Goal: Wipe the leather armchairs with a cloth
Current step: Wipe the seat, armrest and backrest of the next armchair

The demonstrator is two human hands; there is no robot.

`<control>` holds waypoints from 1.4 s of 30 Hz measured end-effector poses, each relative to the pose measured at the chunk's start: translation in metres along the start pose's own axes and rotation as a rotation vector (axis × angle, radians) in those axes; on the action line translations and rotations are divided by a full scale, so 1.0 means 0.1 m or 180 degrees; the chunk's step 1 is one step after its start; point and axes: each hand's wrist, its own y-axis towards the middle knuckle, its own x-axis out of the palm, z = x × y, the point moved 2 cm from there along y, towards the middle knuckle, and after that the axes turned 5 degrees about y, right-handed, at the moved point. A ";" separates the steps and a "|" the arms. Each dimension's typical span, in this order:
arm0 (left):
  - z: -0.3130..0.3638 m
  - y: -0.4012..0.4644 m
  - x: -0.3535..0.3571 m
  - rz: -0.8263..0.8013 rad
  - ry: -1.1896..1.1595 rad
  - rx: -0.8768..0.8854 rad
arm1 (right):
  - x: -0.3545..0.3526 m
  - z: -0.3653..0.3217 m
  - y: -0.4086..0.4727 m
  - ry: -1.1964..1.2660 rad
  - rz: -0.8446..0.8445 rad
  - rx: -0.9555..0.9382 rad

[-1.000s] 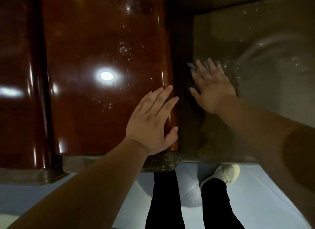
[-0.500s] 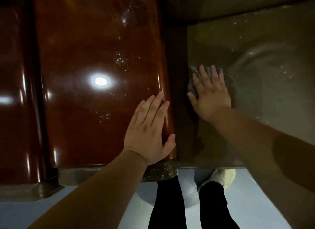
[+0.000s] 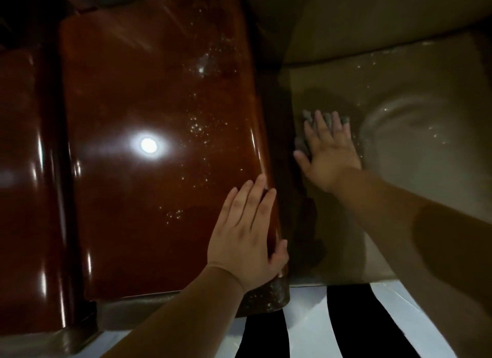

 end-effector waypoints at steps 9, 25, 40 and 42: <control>0.03 0.01 0.01 0.0065 -0.0059 0.0059 | 0.15 0.24 -0.10 -0.0918 -0.0331 -0.2088; -0.43 1.69 -0.45 0.1081 0.0006 -0.0845 | -0.36 0.39 0.76 -0.0173 -0.0191 -0.0707; -0.40 1.74 -0.47 0.0805 -0.0081 -0.1085 | -0.47 0.12 1.08 0.0189 0.0084 -0.0395; -0.40 1.72 -0.47 0.0740 -0.0048 -0.1092 | -0.36 -0.05 1.00 0.0168 -0.0072 -0.0405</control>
